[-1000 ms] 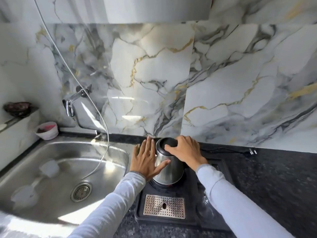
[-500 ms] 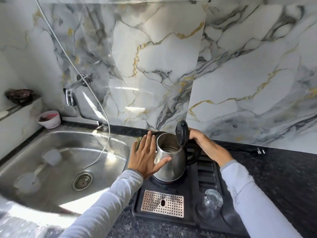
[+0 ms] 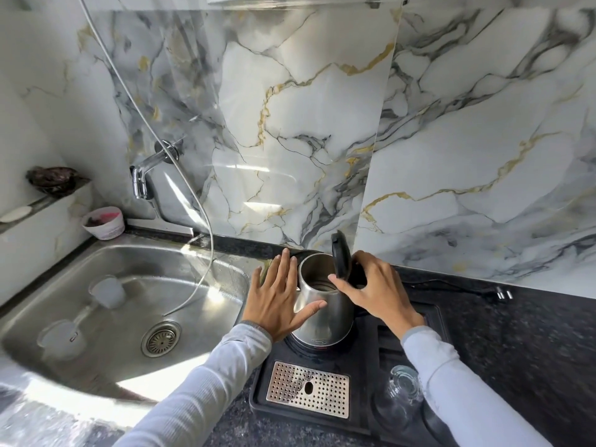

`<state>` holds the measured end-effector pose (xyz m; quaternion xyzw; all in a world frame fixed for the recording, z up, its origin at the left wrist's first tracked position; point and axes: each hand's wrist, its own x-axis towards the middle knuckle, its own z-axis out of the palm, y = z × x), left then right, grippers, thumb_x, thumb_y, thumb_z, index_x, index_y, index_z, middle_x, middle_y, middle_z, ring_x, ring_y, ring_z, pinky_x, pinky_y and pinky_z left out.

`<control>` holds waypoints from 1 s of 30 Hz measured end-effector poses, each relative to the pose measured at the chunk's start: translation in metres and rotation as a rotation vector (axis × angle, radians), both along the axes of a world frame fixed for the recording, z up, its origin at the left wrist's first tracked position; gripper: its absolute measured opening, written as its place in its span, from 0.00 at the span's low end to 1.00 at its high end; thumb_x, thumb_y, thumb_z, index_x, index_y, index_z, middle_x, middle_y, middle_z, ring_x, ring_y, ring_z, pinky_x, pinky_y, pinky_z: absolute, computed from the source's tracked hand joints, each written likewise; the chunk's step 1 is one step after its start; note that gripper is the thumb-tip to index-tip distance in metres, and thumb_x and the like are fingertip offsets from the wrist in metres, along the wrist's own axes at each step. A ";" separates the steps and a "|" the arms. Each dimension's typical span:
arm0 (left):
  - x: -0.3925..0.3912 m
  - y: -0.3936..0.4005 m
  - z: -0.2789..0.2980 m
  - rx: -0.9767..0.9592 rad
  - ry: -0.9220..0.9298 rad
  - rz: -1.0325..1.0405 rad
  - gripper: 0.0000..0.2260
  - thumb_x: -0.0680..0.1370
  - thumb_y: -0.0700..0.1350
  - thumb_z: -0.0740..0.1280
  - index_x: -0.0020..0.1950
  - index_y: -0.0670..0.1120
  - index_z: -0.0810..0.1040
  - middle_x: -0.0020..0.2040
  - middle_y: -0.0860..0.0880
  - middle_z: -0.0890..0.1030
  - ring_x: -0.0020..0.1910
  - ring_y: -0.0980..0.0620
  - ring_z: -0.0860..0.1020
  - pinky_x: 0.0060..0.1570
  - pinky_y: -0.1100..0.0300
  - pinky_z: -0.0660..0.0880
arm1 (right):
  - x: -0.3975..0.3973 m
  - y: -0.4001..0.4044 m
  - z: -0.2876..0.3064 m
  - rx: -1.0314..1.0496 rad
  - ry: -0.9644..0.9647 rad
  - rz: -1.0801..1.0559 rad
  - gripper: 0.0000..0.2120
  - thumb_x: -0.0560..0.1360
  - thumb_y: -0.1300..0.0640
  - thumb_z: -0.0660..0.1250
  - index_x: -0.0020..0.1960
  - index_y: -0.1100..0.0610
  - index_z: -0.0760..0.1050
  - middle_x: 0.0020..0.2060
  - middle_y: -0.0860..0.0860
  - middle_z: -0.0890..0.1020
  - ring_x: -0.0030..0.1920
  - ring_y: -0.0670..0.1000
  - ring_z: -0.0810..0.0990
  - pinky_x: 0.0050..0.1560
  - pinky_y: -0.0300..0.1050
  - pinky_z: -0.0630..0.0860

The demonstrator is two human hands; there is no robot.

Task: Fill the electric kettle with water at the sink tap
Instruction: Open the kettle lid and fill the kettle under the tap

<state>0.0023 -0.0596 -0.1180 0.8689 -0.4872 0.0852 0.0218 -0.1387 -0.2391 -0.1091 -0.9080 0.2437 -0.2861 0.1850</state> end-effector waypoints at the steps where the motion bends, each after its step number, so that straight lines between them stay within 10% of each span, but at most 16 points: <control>1: -0.001 0.000 0.000 -0.005 0.002 0.000 0.49 0.73 0.76 0.42 0.80 0.40 0.56 0.82 0.41 0.56 0.80 0.43 0.60 0.74 0.40 0.62 | 0.000 -0.003 -0.001 -0.031 -0.001 0.005 0.24 0.72 0.37 0.78 0.45 0.58 0.79 0.39 0.56 0.87 0.43 0.64 0.87 0.40 0.49 0.78; 13: -0.003 0.005 0.000 -0.062 0.029 -0.019 0.47 0.75 0.76 0.46 0.78 0.38 0.62 0.81 0.39 0.60 0.77 0.42 0.67 0.72 0.41 0.68 | 0.014 -0.015 -0.005 0.080 -0.166 0.018 0.28 0.61 0.38 0.85 0.34 0.61 0.78 0.26 0.56 0.83 0.29 0.59 0.82 0.33 0.51 0.79; 18: 0.008 0.016 0.029 -0.192 -0.023 -0.067 0.46 0.76 0.75 0.48 0.74 0.36 0.69 0.78 0.37 0.66 0.73 0.42 0.72 0.65 0.41 0.74 | 0.026 -0.007 0.020 0.067 -0.278 0.072 0.22 0.66 0.34 0.76 0.37 0.55 0.84 0.29 0.43 0.85 0.32 0.46 0.83 0.35 0.23 0.72; 30: 0.124 0.113 0.090 -0.215 -0.109 -0.021 0.46 0.76 0.75 0.49 0.73 0.36 0.70 0.79 0.37 0.64 0.75 0.41 0.69 0.67 0.38 0.72 | 0.157 0.074 0.075 0.046 -0.291 0.087 0.25 0.64 0.34 0.75 0.39 0.58 0.84 0.31 0.52 0.89 0.34 0.53 0.88 0.38 0.53 0.85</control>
